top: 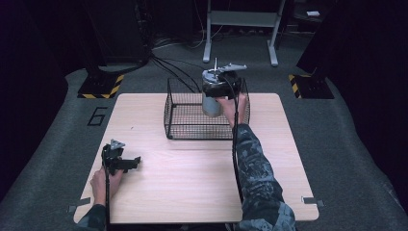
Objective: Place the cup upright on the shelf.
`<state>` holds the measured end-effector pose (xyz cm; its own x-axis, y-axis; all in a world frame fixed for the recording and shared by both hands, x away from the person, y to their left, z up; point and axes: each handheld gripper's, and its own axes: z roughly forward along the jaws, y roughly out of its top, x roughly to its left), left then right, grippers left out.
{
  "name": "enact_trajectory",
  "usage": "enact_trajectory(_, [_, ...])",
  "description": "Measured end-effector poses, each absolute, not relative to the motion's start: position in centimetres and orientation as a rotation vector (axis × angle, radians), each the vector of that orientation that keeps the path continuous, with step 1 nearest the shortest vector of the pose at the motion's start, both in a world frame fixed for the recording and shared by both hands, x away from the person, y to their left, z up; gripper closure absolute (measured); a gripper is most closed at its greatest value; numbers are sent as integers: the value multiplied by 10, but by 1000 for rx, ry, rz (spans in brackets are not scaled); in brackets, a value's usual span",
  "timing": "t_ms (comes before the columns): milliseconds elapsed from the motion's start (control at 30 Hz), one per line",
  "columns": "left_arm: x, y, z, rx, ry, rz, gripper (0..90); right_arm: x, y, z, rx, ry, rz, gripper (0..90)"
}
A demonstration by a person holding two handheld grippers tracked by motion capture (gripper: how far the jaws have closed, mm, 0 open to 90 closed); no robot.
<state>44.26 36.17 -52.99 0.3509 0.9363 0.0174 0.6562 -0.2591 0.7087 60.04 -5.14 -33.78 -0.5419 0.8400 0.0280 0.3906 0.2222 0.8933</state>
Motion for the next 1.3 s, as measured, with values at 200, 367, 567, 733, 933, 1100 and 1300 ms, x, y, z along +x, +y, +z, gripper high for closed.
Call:
enact_trajectory(200, [443, 362, -530, 2010, 1379, 597, 5, 608, -46, -354, 1164, 2047, 1248, 32])
enact_trajectory(367, [442, 362, -530, 2012, 1381, 592, 5, 612, -43, -367, 1189, 2055, 1229, 32])
enact_trajectory(567, [443, 362, -530, 2009, 1380, 596, 5, 614, -39, -379, 1211, 2071, 1237, 32])
enact_trajectory(733, [443, 362, -530, 2007, 1380, 595, 5, 614, -35, -386, 1220, 2088, 1225, 31])
enact_trajectory(933, [442, 361, -530, 2003, 1385, 592, 5, 611, -35, -397, 1238, 2100, 1221, 31])
enact_trajectory(1100, [442, 361, -530, 1999, 1385, 593, 5, 610, -35, -403, 1250, 2105, 1202, 31])
enact_trajectory(1300, [442, 361, -532, 1979, 1386, 610, 5, 611, -34, -403, 1234, 2103, 1181, 31])
